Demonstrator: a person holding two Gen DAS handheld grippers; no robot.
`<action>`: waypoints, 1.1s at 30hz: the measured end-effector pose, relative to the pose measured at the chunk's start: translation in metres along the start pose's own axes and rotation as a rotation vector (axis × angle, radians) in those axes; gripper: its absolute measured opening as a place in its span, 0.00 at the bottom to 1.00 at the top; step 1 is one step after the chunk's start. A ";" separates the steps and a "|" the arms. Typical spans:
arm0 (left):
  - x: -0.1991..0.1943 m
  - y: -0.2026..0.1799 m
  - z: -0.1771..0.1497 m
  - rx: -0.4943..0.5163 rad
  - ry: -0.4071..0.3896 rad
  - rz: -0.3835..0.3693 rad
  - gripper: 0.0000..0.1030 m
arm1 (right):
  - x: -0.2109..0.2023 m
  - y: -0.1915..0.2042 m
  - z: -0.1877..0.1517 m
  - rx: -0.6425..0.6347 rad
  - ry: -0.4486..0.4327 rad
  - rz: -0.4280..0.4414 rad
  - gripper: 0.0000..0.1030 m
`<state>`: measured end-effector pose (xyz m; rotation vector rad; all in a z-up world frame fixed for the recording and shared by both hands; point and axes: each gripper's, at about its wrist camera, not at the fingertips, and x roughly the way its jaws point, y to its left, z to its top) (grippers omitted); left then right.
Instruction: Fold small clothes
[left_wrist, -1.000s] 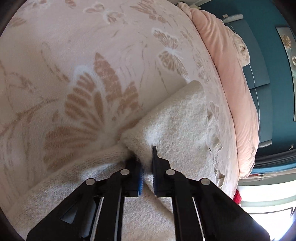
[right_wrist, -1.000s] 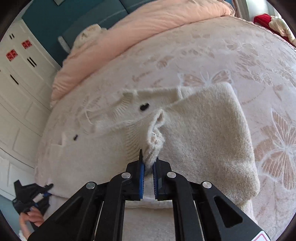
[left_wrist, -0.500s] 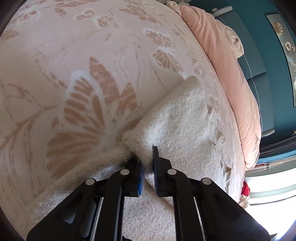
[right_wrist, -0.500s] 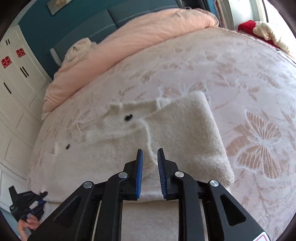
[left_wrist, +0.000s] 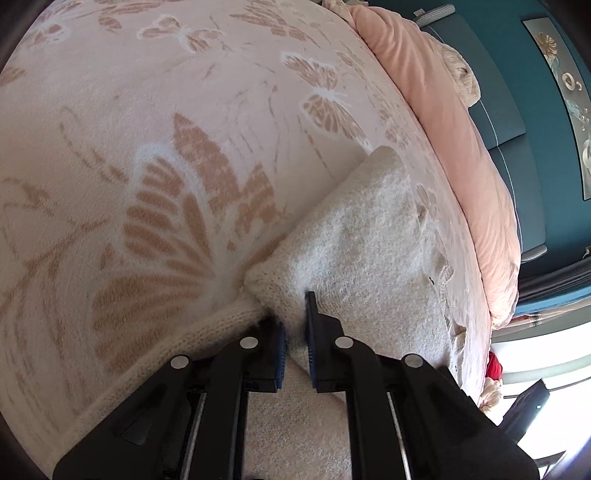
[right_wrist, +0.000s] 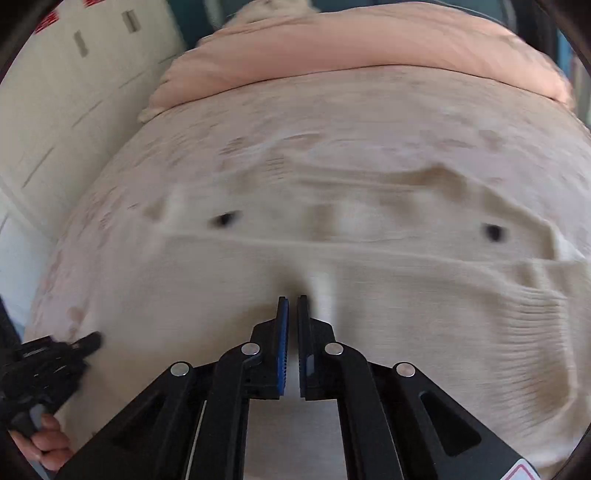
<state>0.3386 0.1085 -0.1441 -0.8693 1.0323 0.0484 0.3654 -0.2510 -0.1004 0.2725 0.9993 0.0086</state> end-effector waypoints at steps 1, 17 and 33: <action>0.001 0.000 -0.001 0.010 -0.006 -0.002 0.10 | -0.008 -0.044 -0.002 0.089 -0.009 -0.052 0.00; -0.020 -0.003 -0.014 0.014 -0.037 0.058 0.18 | -0.067 -0.128 -0.061 0.447 -0.007 0.152 0.50; -0.089 0.012 -0.040 0.318 -0.044 0.122 0.60 | -0.190 -0.133 -0.138 0.325 -0.101 0.042 0.64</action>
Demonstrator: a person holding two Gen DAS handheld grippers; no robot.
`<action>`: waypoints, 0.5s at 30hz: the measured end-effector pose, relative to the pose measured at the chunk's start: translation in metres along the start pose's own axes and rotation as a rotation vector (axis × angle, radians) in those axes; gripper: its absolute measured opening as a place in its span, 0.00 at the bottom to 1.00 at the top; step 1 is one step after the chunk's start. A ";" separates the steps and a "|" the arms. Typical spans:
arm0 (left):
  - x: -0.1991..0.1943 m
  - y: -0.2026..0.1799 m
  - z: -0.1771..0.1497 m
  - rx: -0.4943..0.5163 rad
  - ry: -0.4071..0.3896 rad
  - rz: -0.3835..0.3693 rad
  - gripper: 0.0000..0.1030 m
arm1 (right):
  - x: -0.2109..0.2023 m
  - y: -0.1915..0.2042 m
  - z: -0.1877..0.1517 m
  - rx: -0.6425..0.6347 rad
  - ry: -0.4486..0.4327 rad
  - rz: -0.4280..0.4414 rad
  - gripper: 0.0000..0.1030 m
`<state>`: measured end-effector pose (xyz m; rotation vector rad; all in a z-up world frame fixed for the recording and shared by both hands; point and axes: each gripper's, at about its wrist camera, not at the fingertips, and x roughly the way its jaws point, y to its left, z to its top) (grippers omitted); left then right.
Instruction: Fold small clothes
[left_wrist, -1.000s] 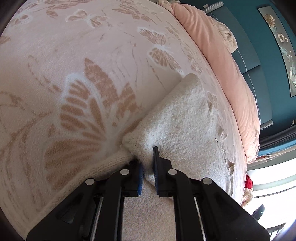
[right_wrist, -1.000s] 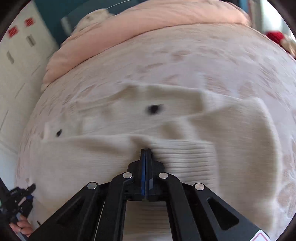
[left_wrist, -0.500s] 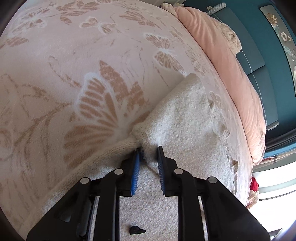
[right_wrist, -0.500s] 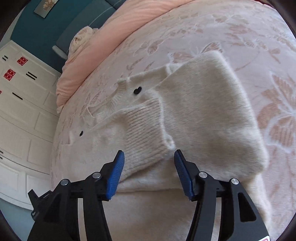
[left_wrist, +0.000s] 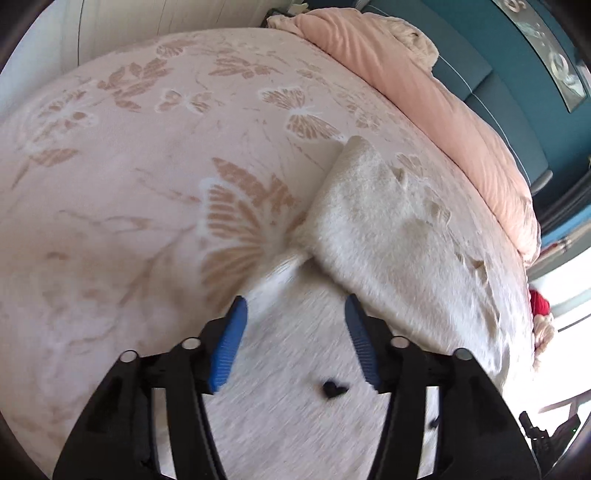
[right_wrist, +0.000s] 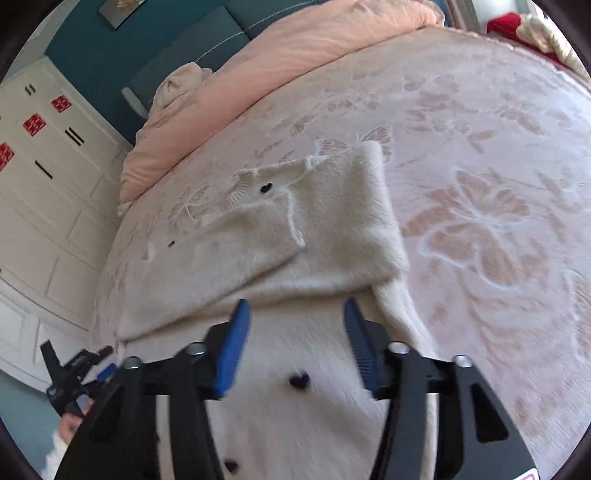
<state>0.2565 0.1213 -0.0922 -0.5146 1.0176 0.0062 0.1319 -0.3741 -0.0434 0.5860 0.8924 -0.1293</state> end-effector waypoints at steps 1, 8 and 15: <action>-0.014 0.012 -0.013 0.022 0.007 0.009 0.65 | -0.020 -0.009 -0.022 -0.013 -0.002 -0.025 0.64; -0.089 0.097 -0.117 -0.041 0.104 -0.042 0.71 | -0.079 -0.075 -0.174 0.156 0.201 -0.091 0.64; -0.085 0.078 -0.149 -0.125 0.166 -0.134 0.95 | -0.064 -0.047 -0.198 0.118 0.193 -0.042 0.74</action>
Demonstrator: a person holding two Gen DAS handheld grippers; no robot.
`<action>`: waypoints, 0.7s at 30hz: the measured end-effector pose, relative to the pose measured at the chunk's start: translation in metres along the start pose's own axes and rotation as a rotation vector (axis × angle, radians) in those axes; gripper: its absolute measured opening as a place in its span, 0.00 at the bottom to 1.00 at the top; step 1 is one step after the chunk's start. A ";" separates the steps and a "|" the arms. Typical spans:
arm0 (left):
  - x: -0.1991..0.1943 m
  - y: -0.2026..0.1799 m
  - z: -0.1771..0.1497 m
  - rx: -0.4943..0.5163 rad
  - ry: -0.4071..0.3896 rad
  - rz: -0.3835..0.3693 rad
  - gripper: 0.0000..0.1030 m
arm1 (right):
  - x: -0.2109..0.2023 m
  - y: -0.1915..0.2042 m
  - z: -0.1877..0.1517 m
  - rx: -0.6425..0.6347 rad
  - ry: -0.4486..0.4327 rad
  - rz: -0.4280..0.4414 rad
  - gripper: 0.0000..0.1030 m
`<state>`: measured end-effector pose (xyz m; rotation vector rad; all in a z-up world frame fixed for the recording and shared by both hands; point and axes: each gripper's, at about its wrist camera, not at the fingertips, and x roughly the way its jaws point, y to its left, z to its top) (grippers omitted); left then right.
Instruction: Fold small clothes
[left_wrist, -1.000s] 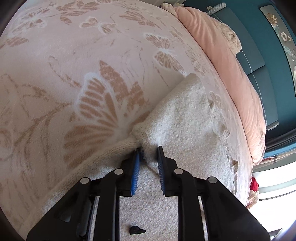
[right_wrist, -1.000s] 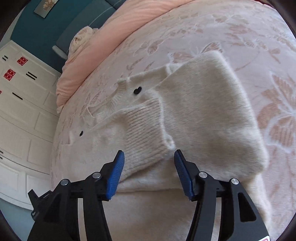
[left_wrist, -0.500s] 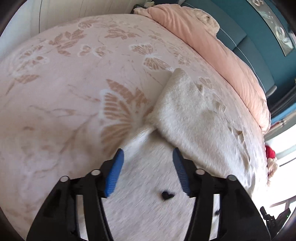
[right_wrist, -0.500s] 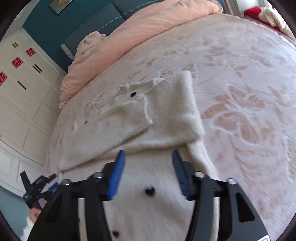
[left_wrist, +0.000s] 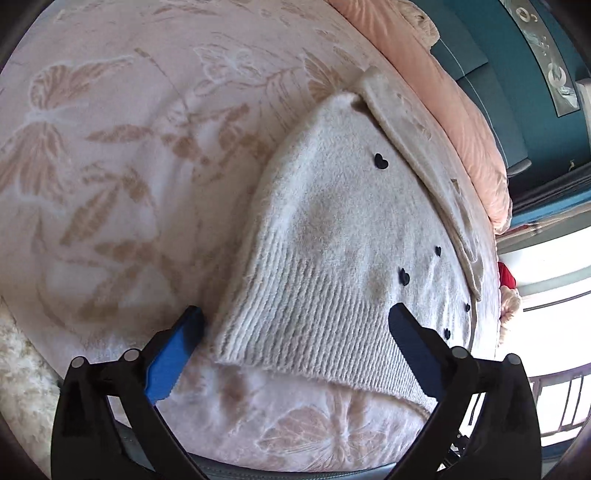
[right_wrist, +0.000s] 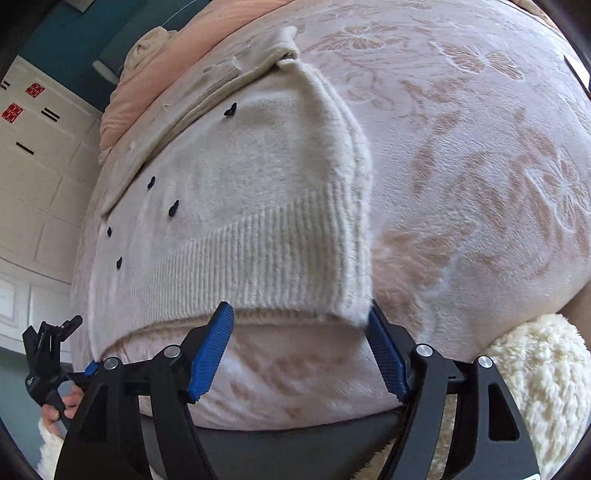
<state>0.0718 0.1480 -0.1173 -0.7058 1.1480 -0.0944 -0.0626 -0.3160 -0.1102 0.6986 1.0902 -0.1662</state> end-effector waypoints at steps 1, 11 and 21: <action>0.003 -0.001 0.001 -0.011 -0.006 0.003 0.95 | 0.004 0.004 0.005 0.005 -0.010 0.004 0.76; -0.006 -0.001 0.016 -0.086 0.079 -0.033 0.07 | -0.010 0.015 0.031 0.108 -0.066 0.127 0.10; -0.092 0.007 -0.019 -0.009 0.069 -0.110 0.06 | -0.089 0.030 0.006 -0.159 -0.040 0.056 0.08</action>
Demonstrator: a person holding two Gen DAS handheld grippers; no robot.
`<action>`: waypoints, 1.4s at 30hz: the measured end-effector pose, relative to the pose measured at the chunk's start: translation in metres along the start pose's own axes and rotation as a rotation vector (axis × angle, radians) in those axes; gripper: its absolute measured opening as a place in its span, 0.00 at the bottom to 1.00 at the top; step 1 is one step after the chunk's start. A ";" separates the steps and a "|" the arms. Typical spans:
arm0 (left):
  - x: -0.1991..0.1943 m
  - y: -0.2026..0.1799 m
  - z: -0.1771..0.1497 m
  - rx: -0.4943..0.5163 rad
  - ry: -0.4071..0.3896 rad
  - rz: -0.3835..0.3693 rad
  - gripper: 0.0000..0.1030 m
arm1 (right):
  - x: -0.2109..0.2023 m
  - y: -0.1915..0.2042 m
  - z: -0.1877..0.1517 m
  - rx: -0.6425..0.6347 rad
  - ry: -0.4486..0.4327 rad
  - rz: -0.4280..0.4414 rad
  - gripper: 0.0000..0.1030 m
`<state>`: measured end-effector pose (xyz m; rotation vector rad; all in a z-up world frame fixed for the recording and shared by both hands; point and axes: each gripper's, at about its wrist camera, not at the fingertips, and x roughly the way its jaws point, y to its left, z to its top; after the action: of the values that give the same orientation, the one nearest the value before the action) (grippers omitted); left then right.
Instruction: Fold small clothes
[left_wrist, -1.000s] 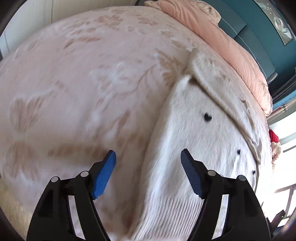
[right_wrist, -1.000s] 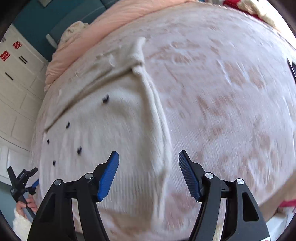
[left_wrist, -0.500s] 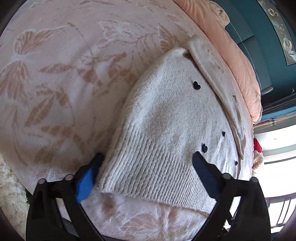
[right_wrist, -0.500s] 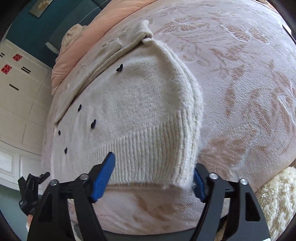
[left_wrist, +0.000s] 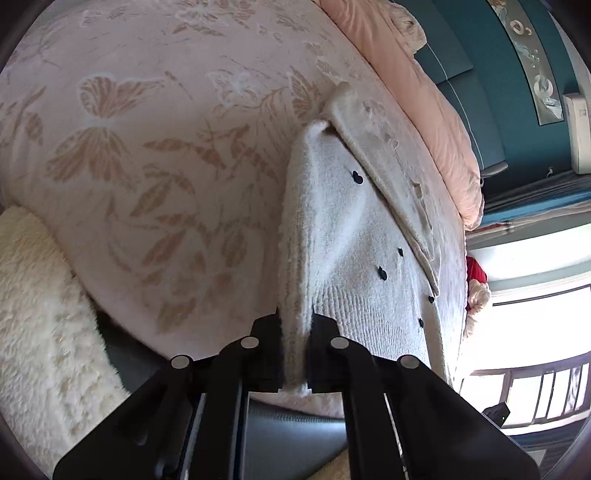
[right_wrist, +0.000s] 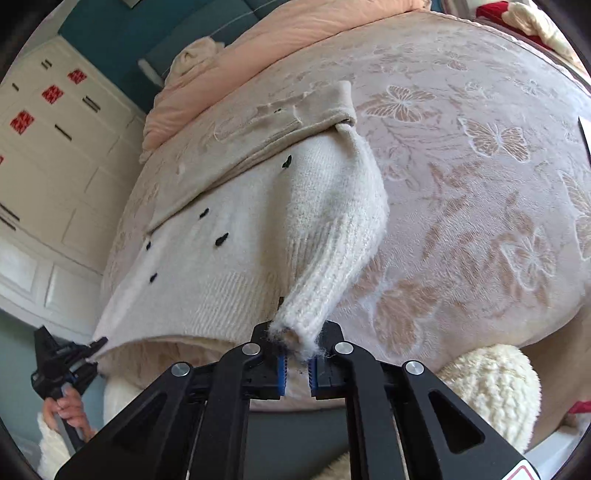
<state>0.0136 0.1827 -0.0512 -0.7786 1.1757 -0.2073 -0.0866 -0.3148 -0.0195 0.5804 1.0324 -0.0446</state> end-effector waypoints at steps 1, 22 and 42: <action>-0.008 0.004 -0.010 0.011 0.017 0.006 0.06 | -0.003 -0.001 -0.009 -0.040 0.041 -0.023 0.08; -0.035 -0.098 0.041 0.365 -0.129 0.022 0.07 | -0.053 -0.032 0.045 0.098 -0.093 0.173 0.07; 0.092 -0.089 0.115 0.386 -0.195 0.191 0.80 | 0.058 -0.040 0.109 0.098 -0.216 -0.111 0.68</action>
<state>0.1738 0.1203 -0.0443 -0.3367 0.9778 -0.1877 0.0185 -0.3870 -0.0433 0.5927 0.8544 -0.2521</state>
